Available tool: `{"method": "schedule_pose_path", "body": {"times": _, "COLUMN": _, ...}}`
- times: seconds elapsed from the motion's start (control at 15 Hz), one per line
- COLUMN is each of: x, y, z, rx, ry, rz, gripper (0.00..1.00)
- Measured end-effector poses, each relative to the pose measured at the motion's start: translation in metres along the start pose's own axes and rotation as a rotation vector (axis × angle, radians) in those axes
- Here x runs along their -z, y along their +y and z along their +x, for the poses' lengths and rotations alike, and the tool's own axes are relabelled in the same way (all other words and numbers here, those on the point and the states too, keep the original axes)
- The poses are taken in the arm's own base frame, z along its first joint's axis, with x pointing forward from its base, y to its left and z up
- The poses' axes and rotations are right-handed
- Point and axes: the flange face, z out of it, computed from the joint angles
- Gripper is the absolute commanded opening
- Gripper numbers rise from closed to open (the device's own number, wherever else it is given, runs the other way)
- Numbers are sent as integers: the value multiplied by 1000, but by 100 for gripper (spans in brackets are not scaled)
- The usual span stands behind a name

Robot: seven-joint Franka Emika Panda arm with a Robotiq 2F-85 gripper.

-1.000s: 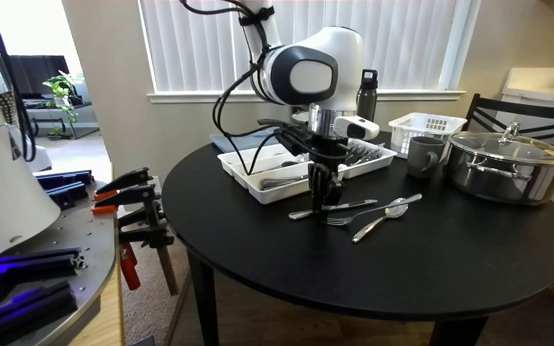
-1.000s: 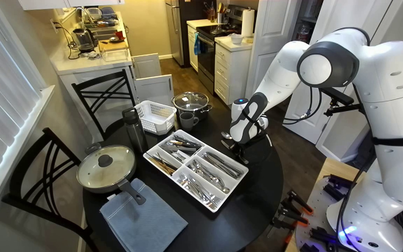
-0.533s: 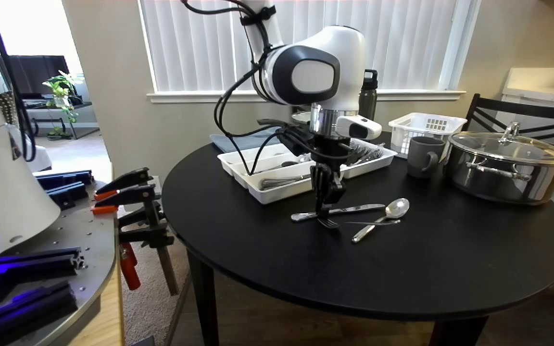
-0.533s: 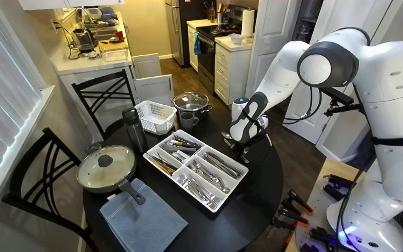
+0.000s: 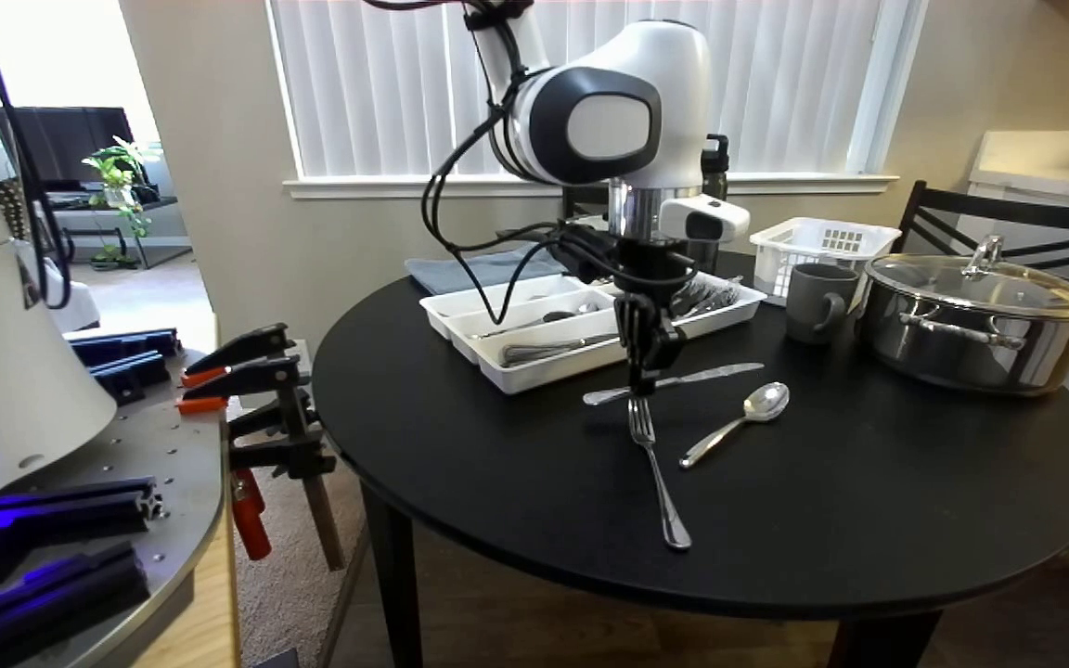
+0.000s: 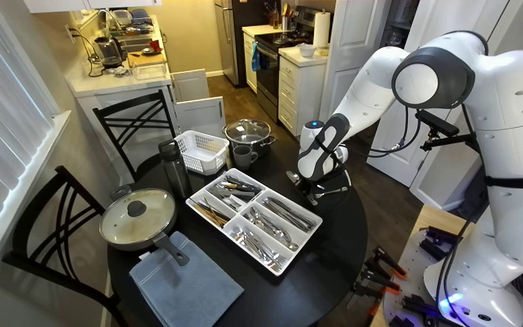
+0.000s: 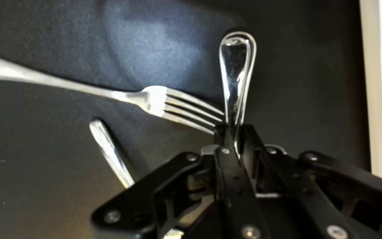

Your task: Put the cutlery in the tray

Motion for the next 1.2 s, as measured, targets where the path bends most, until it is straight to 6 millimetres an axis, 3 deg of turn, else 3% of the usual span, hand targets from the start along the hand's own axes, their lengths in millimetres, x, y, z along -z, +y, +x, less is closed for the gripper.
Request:
{"method": "schedule_pose_path", "body": {"times": 0.2, "x": 20, "y": -4, "z": 8, "rx": -1, "ry": 44, "rz": 23, "gripper": 3}}
{"method": "schedule_pose_path", "body": {"times": 0.47, "x": 31, "y": -16, "z": 7, "rx": 19, "ry": 52, "rz": 65, "gripper": 3}}
{"method": "schedule_pose_path", "body": {"times": 0.93, "x": 60, "y": -64, "z": -35, "rx": 210, "ry": 24, "rz": 212, "gripper": 3}}
{"method": "schedule_pose_path", "body": {"times": 1.2, "x": 64, "y": -75, "z": -63, "rx": 254, "ry": -118, "rz": 222, "gripper": 3}}
